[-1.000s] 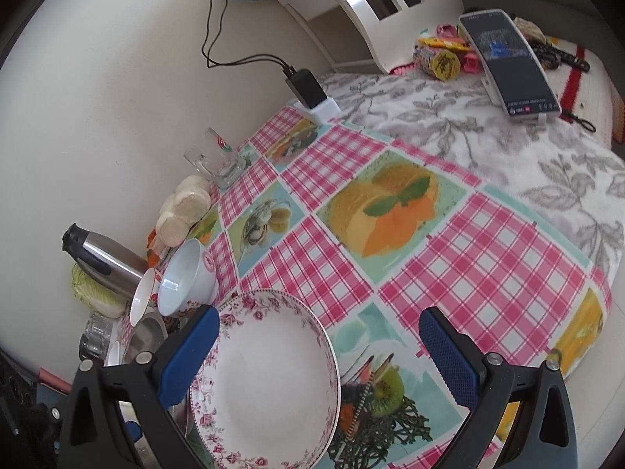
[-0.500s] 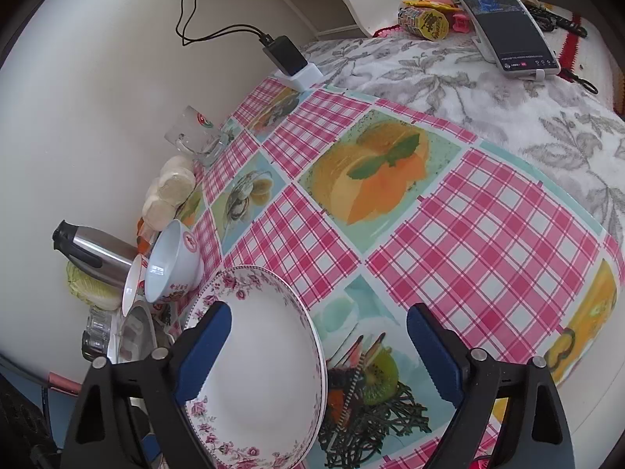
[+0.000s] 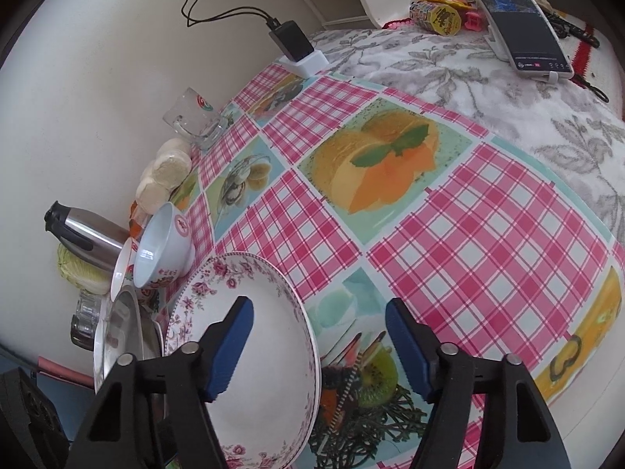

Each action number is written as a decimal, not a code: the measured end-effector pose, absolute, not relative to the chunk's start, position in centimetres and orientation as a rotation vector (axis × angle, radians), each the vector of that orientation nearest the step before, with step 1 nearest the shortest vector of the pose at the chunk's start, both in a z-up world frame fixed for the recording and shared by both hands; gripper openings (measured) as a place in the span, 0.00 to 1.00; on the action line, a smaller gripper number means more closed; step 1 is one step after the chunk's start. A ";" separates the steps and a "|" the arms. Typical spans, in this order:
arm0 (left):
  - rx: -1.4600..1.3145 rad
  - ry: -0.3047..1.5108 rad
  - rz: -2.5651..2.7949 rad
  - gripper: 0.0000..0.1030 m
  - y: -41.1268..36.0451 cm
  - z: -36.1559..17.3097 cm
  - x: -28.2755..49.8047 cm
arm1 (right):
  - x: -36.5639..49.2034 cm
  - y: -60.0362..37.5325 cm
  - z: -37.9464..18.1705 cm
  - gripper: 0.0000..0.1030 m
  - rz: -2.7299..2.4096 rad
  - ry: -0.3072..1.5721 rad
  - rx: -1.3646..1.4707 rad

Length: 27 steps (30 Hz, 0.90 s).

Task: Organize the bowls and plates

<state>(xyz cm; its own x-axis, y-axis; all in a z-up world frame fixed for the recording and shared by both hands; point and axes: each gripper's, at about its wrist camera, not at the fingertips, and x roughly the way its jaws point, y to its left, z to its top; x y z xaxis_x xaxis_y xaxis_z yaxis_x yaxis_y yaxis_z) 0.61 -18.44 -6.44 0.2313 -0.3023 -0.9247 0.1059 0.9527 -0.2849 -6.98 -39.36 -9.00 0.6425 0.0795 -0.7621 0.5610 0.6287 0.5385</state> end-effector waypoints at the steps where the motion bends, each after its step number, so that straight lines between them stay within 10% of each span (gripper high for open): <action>1: -0.174 1.317 -0.279 0.89 -18.5 -6.7 0.7 | -6.9 -39.3 -9.1 0.66 -0.312 0.849 0.865; 17: -0.277 1.303 -0.225 0.77 -17.4 -8.4 2.0 | -5.6 -38.4 -9.7 0.46 -0.255 0.869 0.825; 27: -0.255 1.234 -0.145 0.34 -16.4 -8.5 2.4 | -5.1 -38.1 -9.8 0.29 -0.257 0.874 0.785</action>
<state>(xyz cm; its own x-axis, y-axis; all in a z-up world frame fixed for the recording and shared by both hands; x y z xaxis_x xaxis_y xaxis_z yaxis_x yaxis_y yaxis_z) 2.41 -16.37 -8.46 0.3262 -0.2469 -0.9125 -0.0280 0.9623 -0.2704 -5.07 -38.13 -9.76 0.6328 0.1044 -0.7672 0.5030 0.6978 0.5099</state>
